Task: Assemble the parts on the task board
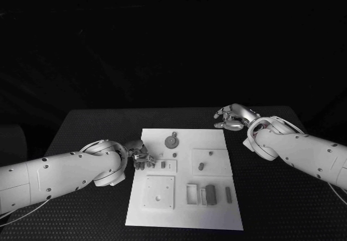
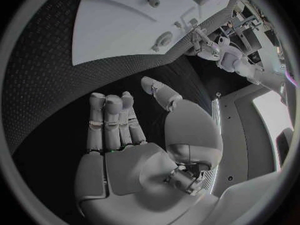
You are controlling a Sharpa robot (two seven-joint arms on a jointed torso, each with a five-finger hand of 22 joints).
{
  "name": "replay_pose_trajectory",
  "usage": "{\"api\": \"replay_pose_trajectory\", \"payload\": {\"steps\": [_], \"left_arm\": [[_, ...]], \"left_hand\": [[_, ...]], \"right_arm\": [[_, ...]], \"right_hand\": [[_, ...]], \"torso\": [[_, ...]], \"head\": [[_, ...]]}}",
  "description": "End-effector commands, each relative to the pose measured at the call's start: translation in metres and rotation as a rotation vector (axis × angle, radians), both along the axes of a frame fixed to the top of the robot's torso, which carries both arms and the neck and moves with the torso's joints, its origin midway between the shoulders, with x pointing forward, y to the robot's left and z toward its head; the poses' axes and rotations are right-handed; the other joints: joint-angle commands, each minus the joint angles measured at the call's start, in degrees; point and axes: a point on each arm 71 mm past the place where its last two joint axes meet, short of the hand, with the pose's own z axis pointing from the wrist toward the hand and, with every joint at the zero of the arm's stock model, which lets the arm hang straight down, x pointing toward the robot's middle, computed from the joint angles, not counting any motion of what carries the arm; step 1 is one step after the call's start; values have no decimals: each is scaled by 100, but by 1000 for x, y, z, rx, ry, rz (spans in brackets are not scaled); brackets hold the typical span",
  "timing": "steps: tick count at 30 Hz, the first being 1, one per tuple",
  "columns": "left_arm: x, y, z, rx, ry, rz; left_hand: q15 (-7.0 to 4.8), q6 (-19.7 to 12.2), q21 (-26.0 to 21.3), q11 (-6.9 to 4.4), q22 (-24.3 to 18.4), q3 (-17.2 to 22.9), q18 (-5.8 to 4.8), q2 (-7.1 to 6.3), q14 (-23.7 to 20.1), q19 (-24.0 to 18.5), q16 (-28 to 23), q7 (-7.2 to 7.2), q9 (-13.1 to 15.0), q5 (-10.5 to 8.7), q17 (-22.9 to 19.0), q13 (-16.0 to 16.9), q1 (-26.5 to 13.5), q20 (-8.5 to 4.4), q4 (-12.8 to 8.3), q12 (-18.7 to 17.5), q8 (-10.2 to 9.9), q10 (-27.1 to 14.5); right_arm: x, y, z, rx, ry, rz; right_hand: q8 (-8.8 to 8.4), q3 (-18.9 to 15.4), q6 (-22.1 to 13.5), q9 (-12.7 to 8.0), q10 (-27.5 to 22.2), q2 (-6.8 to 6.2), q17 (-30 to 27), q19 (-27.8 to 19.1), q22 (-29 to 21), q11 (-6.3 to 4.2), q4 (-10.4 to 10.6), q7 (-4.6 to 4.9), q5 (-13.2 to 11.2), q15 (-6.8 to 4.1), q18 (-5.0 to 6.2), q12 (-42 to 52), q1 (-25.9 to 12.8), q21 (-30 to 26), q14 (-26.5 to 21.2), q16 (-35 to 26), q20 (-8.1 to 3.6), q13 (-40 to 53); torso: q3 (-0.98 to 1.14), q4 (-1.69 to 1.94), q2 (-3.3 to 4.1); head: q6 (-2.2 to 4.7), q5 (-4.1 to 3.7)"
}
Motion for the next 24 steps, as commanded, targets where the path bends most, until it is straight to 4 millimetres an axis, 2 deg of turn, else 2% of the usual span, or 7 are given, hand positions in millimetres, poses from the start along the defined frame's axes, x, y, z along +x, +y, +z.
{"api": "replay_pose_trajectory", "payload": {"steps": [1,15,24], "left_arm": [[0,-3,1,11,-41,-23],[-2,-5,-3,36,-60,-41],[-4,-6,-8,40,-63,-44]], "left_hand": [[1,42,25,-73,-10,28,-22,-27,35,42,-27,-14,-5,24,-7,-6,17,-504,-4,-41,12,110],[-6,54,26,-75,-15,33,-26,-54,57,62,-51,-15,-10,25,-13,-17,25,-509,7,-72,-4,132],[-7,61,24,-75,-17,35,-28,-62,65,65,-61,-16,-12,23,-15,-20,27,-511,14,-84,-10,142]], "right_arm": [[-1,1,0,-3,4,8],[-1,-1,0,-5,6,6],[-1,-1,0,-4,6,6]], "right_hand": [[39,-22,-4,-9,-36,12,-7,-54,-9,-18,2,38,19,4,80,38,-57,36,-28,38,-4,-9],[39,-24,-5,-10,-37,12,-8,-55,-10,-18,3,38,21,4,80,40,-58,37,-28,39,-5,-11],[40,-26,-5,-11,-37,11,-9,-55,-10,-18,2,37,21,4,80,41,-58,37,-29,40,-5,-13]], "torso": [[2,2,0],[2,-5,5],[-2,4,3]], "head": [[-7,-3],[-10,1],[-11,-11]]}}
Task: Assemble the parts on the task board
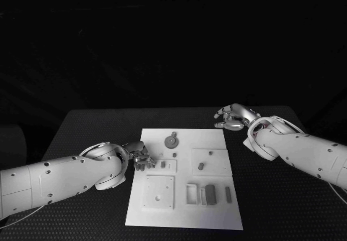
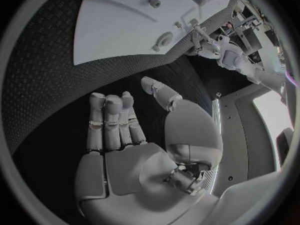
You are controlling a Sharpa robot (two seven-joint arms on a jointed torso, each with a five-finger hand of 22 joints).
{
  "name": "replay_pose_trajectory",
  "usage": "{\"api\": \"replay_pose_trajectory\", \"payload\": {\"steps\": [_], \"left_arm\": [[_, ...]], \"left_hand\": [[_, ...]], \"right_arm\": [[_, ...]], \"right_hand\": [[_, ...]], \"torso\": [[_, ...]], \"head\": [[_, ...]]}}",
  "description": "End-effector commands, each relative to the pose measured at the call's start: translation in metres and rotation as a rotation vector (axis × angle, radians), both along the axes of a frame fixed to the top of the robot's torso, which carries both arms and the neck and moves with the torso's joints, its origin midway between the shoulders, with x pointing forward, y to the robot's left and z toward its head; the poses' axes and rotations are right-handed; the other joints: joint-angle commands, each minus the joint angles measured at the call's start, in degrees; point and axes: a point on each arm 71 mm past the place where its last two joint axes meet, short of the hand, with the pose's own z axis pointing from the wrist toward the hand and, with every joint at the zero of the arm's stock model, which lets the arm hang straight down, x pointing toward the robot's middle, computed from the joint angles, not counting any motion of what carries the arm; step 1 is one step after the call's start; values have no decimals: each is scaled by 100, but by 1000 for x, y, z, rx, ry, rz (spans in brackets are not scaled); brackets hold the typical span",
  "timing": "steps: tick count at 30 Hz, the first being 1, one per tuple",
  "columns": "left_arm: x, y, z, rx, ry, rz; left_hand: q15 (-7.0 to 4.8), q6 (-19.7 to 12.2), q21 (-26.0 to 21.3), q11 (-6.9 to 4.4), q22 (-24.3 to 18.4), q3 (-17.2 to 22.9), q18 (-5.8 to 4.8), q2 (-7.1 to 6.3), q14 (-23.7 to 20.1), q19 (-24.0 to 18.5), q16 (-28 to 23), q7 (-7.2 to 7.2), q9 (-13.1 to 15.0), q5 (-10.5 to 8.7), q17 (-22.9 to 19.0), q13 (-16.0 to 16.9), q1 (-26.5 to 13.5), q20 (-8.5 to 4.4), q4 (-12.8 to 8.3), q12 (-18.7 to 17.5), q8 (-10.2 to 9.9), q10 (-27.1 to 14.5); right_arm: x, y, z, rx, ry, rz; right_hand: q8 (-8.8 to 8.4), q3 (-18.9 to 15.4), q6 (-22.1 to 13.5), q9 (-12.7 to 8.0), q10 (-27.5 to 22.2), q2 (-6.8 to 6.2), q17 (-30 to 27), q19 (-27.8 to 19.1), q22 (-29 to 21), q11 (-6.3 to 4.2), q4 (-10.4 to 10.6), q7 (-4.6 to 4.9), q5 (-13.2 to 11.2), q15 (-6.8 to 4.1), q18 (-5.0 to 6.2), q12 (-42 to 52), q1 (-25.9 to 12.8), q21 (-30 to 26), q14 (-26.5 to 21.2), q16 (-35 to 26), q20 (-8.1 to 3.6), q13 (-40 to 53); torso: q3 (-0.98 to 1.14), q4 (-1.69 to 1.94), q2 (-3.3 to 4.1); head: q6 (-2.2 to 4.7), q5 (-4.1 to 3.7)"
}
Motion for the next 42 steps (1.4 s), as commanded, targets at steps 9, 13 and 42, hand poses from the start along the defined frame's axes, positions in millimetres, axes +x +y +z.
{"api": "replay_pose_trajectory", "payload": {"steps": [9,13,42], "left_arm": [[-2,-3,-4,9,-23,-14],[-3,-3,-5,6,-24,-16],[-5,-6,-8,36,5,-37]], "left_hand": [[13,46,23,-62,-8,39,-30,14,52,48,-44,3,-9,35,-11,-12,70,-535,19,-48,-6,89],[13,49,23,-63,-9,41,-30,15,56,50,-47,3,-10,35,-12,-13,72,-536,22,-53,-8,94],[-44,268,75,-131,-8,12,-23,-106,256,157,-20,-69,17,934,68,45,46,-597,-13,-83,-17,341]], "right_arm": [[-1,0,0,-4,5,8],[-1,0,0,-4,5,8],[-1,0,-1,-5,7,8]], "right_hand": [[41,-28,-14,-7,-38,11,-11,-56,-7,-18,3,46,23,4,80,14,-59,38,-29,40,-5,-10],[41,-28,-14,-7,-38,11,-11,-56,-8,-18,4,45,23,4,80,14,-59,38,-29,41,-5,-11],[42,-33,-14,-9,-40,11,-15,-57,-10,-18,5,45,25,4,80,17,-62,39,-31,42,-5,-16]], "torso": [[-1,-1,-2],[-1,-2,-2],[1,-3,-1]], "head": [[-6,3],[-11,2],[-12,5]]}}
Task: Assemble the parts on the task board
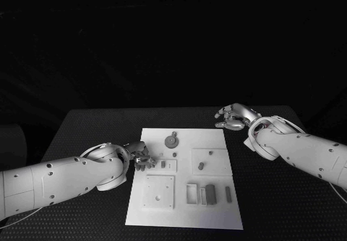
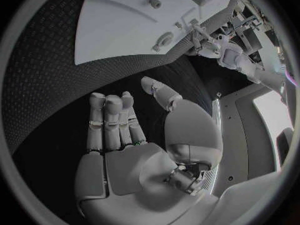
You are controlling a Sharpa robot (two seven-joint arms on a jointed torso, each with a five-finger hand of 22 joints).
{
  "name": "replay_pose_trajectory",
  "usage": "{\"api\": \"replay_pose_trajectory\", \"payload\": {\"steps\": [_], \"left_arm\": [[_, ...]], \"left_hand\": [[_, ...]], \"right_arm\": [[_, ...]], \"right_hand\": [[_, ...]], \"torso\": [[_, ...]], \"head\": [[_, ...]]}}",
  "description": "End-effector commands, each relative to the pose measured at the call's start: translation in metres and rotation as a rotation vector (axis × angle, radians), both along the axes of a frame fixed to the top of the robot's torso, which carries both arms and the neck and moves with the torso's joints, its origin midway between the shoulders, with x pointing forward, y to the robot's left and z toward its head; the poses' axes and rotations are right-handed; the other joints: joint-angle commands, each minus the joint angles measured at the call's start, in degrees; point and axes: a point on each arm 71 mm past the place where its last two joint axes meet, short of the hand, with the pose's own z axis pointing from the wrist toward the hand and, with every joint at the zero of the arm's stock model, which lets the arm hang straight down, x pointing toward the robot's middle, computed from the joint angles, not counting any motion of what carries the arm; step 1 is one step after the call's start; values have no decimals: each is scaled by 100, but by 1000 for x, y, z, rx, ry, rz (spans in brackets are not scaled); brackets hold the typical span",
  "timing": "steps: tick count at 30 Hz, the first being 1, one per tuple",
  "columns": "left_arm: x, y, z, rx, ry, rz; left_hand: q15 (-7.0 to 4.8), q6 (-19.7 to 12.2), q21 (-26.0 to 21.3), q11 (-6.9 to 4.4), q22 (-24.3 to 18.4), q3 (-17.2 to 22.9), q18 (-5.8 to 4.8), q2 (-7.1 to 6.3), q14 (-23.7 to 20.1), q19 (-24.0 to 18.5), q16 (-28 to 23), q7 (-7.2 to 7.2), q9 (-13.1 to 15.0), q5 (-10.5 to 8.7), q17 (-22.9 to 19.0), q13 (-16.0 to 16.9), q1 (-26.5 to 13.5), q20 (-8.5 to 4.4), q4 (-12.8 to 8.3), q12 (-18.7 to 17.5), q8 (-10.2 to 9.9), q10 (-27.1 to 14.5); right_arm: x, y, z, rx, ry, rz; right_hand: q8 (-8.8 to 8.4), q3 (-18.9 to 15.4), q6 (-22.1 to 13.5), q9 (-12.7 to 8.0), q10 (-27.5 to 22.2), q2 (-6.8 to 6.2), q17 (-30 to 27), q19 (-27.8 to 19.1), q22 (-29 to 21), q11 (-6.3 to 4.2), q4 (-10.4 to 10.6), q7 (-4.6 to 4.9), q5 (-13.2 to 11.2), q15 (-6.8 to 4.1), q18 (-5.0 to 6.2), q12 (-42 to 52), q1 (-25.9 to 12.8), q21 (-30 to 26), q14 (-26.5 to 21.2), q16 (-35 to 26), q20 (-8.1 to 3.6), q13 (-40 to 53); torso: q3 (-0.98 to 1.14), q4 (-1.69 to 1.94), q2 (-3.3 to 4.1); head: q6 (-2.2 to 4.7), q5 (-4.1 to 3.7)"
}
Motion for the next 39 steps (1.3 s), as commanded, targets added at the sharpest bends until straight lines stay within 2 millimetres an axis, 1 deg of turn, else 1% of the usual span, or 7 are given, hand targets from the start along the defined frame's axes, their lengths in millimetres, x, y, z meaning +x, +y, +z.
{"api": "replay_pose_trajectory", "payload": {"steps": [1,21,30,31,33,37,39], "left_arm": [[-4,-4,-5,21,30,-27],[-4,-2,-6,47,36,-40],[-3,-5,-7,39,54,-36],[-2,-5,-7,39,53,-35],[-1,-4,-8,38,53,-30],[0,-4,-8,42,55,-27],[0,-4,-9,45,57,-25]], "left_hand": [[-13,55,28,-140,10,17,-23,-44,42,53,26,1,9,35,7,6,3,-578,-48,0,6,185],[-27,147,79,-170,40,35,-14,-130,125,50,37,-31,27,324,46,36,109,-593,-106,-25,-3,283],[-28,149,87,-170,44,25,-16,-144,129,56,34,-30,28,317,48,38,104,-593,-91,-32,-7,288],[-33,118,89,-159,40,-34,-10,-169,104,70,2,-24,26,-232,37,31,13,-599,-3,-61,-28,262],[-40,129,70,-156,25,-42,-13,-237,113,67,-20,-20,27,-428,32,33,-41,-600,88,-79,-39,273],[-43,138,58,-154,12,-49,-16,-336,123,72,-41,-20,28,-555,31,38,-105,-604,213,-102,-57,282],[-47,144,51,-155,3,-42,-14,-416,129,76,-59,-22,32,-784,34,47,-127,-611,317,-123,-74,290]], "right_arm": [[0,1,0,-4,6,10],[0,2,-1,-3,6,12],[0,3,-1,-3,7,12],[0,2,-1,-3,7,12],[0,2,-1,-3,6,12],[0,3,-1,-3,7,13],[0,3,-1,-3,7,12]], "right_hand": [[24,-33,-6,-5,-40,11,-6,-26,-6,-18,5,37,26,4,80,19,-62,39,-31,19,7,-5],[24,-35,-8,-7,-42,10,-8,-28,-8,-17,5,37,27,4,80,21,-62,39,-32,19,7,-8],[24,-36,-9,-7,-42,11,-9,-28,-8,-17,6,37,27,4,80,21,-63,39,-33,19,7,-9],[24,-36,-9,-7,-42,11,-9,-28,-8,-17,6,37,27,4,80,21,-63,39,-33,19,7,-9],[24,-36,-9,-7,-42,11,-9,-28,-8,-17,6,37,27,4,80,21,-63,39,-33,19,7,-9],[24,-37,-9,-7,-43,11,-9,-28,-8,-17,6,38,27,5,80,21,-64,39,-33,20,7,-10],[24,-38,-9,-8,-43,10,-9,-28,-8,-17,7,38,27,5,80,22,-64,39,-33,20,8,-10]], "torso": [[-1,0,2],[-4,0,3],[2,0,6],[3,1,5],[4,-1,2],[5,-5,3],[5,-8,6]], "head": [[-2,0],[-14,1],[-7,-5],[0,-5],[1,-2],[3,-1],[0,-1]]}}
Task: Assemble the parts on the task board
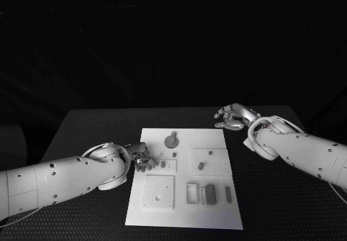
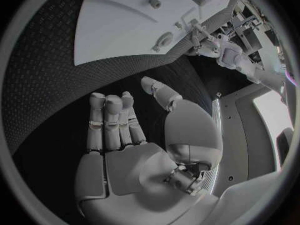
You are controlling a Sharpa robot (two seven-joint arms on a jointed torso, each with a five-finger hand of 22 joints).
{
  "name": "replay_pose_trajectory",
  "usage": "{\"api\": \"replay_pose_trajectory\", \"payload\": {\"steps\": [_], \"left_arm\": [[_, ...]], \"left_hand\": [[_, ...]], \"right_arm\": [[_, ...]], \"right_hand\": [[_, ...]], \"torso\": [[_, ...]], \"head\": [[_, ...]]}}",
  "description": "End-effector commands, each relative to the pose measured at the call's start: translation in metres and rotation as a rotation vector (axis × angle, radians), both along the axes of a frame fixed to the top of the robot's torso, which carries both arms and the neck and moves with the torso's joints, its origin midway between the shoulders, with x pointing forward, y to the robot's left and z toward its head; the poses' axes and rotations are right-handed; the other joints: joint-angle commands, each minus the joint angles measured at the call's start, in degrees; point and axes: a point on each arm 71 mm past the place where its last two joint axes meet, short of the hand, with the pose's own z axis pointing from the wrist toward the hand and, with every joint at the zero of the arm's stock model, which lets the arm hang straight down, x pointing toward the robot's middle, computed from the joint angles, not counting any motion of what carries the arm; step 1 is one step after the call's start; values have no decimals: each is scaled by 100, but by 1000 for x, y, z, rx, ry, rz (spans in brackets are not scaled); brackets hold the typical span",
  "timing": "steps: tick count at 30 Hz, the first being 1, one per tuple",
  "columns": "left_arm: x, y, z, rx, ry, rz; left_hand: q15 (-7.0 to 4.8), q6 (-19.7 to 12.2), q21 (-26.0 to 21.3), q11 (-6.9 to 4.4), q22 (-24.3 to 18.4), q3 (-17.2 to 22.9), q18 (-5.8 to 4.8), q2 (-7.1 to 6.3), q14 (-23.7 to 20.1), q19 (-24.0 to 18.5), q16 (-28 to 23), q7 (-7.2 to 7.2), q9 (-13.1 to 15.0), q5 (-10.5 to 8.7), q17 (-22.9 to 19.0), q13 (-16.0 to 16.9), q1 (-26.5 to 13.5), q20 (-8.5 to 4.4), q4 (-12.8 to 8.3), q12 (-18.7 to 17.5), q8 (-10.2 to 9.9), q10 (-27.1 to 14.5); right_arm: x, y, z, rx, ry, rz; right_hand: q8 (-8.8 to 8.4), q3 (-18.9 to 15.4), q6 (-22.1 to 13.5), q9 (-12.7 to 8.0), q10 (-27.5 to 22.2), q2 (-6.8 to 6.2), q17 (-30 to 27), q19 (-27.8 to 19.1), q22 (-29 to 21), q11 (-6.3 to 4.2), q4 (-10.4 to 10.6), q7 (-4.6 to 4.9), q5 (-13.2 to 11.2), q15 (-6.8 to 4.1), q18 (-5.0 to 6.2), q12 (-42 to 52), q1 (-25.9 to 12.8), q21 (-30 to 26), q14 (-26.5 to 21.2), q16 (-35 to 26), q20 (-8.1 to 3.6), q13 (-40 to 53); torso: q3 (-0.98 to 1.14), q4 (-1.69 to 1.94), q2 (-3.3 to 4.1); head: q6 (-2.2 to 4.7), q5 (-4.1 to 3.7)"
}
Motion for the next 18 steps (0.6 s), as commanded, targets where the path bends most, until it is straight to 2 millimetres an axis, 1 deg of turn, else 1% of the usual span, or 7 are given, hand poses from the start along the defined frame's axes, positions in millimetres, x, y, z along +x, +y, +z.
{"api": "replay_pose_trajectory", "payload": {"steps": [1,2,3,5,8,12,18], "left_arm": [[-2,-1,-5,13,40,-3],[-1,-1,-6,14,40,-2],[-1,-1,-6,15,41,-2],[0,-1,-6,16,41,-1],[0,-1,-7,24,49,2],[1,3,-7,32,48,14],[2,8,-7,39,46,30]], "left_hand": [[-25,-9,-19,4,-11,-15,-16,-146,28,39,-23,31,7,-184,0,14,-59,-611,116,-46,-35,8],[-26,-7,-21,3,-14,-20,-16,-188,29,41,-28,30,8,-227,1,17,-87,-612,165,-52,-40,10],[-29,-5,-27,1,-19,-15,-12,-243,31,40,-35,28,11,-362,4,22,-105,-616,233,-62,-48,12],[-30,-2,-29,1,-22,-13,-10,-293,32,40,-42,27,15,-509,9,29,-123,-619,311,-73,-57,14],[-31,3,-35,0,-29,-46,-10,-414,36,41,-49,26,22,-584,16,40,-223,-620,449,-85,-69,19],[-37,9,-41,-5,-36,-56,1,-631,39,44,-57,20,29,-665,26,54,-312,-628,598,-100,-83,24],[-41,15,-44,-7,-43,-14,10,-856,38,47,-68,18,42,-827,39,73,-390,-633,848,-118,-101,28]], "right_arm": [[0,1,0,-3,6,10],[0,1,0,-3,6,10],[0,1,0,-3,6,10],[0,1,0,-3,6,10],[0,1,0,-3,6,10],[0,1,0,-3,6,10],[0,0,0,-4,5,9]], "right_hand": [[25,-38,6,-9,-35,10,-6,-29,-7,-8,7,34,27,4,80,26,-65,39,-33,20,6,-5],[25,-38,6,-9,-35,10,-6,-29,-7,-8,7,34,27,4,80,26,-65,39,-33,20,6,-5],[25,-38,6,-9,-35,10,-6,-29,-7,-8,7,34,27,5,80,26,-65,39,-34,20,6,-6],[25,-39,6,-9,-35,10,-6,-29,-7,-8,7,34,26,5,80,26,-65,39,-34,20,6,-6],[25,-39,6,-9,-35,10,-6,-29,-8,-8,7,34,26,5,80,26,-66,39,-34,20,6,-6],[25,-40,5,-9,-35,10,-7,-29,-8,-8,7,34,26,5,80,26,-66,40,-34,20,6,-7],[25,-41,5,-10,-36,9,-7,-29,-8,-8,7,35,26,5,80,27,-67,40,-35,20,6,-8]], "torso": [[4,-6,4],[6,-6,4],[6,-8,5],[4,-8,4],[2,-5,0],[3,3,-3],[-5,5,-2]], "head": [[-4,4],[-4,6],[-4,7],[-3,3],[-5,-7],[-11,-13],[-5,-23]]}}
